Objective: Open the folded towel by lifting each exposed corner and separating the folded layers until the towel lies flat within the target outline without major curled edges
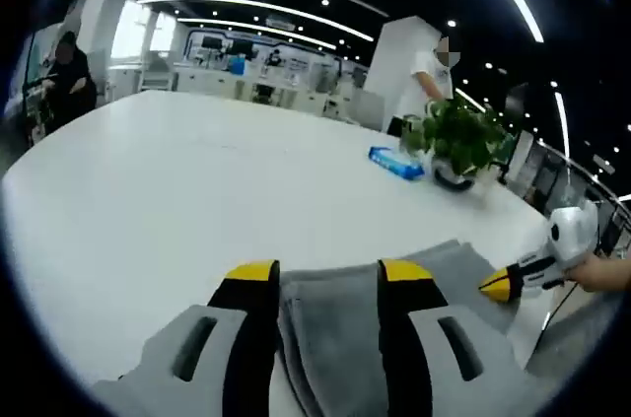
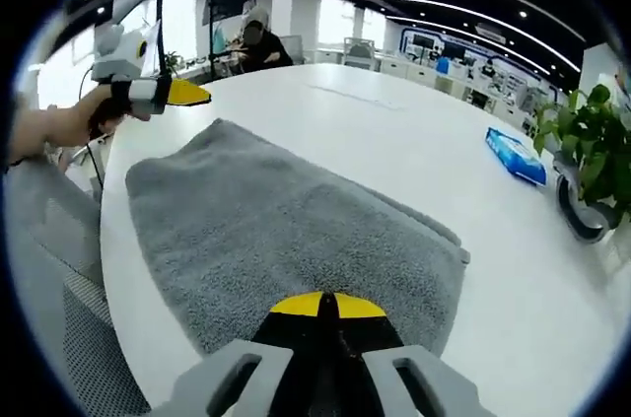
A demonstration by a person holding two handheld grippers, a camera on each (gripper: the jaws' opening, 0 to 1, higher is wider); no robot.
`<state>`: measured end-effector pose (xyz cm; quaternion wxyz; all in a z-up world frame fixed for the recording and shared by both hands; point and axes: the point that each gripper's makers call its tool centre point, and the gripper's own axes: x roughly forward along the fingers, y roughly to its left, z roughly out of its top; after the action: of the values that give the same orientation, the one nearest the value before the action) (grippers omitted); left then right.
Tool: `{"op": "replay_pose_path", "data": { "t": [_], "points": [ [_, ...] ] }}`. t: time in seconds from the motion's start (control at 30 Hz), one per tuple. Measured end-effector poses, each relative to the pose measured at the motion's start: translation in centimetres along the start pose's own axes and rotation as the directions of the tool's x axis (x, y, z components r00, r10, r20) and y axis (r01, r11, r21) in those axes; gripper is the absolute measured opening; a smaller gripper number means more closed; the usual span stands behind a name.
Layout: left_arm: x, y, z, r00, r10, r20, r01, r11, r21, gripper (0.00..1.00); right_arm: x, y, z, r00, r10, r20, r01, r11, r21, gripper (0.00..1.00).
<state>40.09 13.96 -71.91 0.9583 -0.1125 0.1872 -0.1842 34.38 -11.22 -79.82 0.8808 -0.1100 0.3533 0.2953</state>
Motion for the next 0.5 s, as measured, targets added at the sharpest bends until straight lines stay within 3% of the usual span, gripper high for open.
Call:
{"op": "replay_pose_path", "data": {
  "t": [0.1, 0.17, 0.2, 0.27, 0.33, 0.37, 0.43, 0.47, 0.5],
  "points": [
    [0.5, -2.0, -0.7, 0.997, -0.064, -0.034, 0.065, 0.997, 0.040, 0.29, -0.6, -0.4, 1.0, 0.999, -0.017, 0.033, 0.016, 1.000, 0.016, 0.17],
    [0.9, -3.2, -1.1, 0.994, -0.093, -0.053, 0.096, 0.994, 0.050, 0.29, -1.6, -0.9, 3.5, 0.986, -0.070, 0.149, 0.072, 0.997, -0.009, 0.21],
    [1.1, -4.3, -1.8, 0.988, -0.128, -0.087, 0.135, 0.987, 0.082, 0.29, -2.1, -0.5, 4.3, 0.982, -0.074, 0.174, 0.084, 0.995, -0.047, 0.20],
    [1.2, -5.2, -3.2, 0.979, -0.140, -0.150, 0.162, 0.976, 0.145, 0.25, -2.3, 0.9, 5.1, 0.981, -0.044, 0.191, 0.064, 0.993, -0.098, 0.16],
    [1.4, -6.2, -4.9, 0.962, -0.163, -0.218, 0.203, 0.964, 0.175, 0.20, -2.0, 3.5, 5.5, 0.979, 0.022, 0.202, 0.005, 0.991, -0.132, 0.06],
    [1.5, -6.6, -5.8, 0.952, -0.166, -0.256, 0.218, 0.957, 0.190, 0.18, -1.7, 5.0, 5.2, 0.984, 0.069, 0.162, -0.038, 0.981, -0.188, 0.04],
    [1.7, -7.0, -6.3, 0.948, -0.169, -0.269, 0.224, 0.957, 0.187, 0.16, -0.7, 6.8, 4.9, 0.989, 0.072, 0.125, -0.032, 0.954, -0.297, 0.04],
    [1.8, -7.1, -6.6, 0.945, -0.174, -0.277, 0.230, 0.956, 0.184, 0.16, -0.3, 7.6, 4.7, 0.990, 0.092, 0.106, -0.047, 0.932, -0.360, 0.04],
    [1.8, -7.2, -6.9, 0.942, -0.171, -0.289, 0.232, 0.954, 0.191, 0.15, 0.3, 9.0, 4.0, 0.990, 0.125, 0.061, -0.084, 0.888, -0.452, 0.04]
  ]
}}
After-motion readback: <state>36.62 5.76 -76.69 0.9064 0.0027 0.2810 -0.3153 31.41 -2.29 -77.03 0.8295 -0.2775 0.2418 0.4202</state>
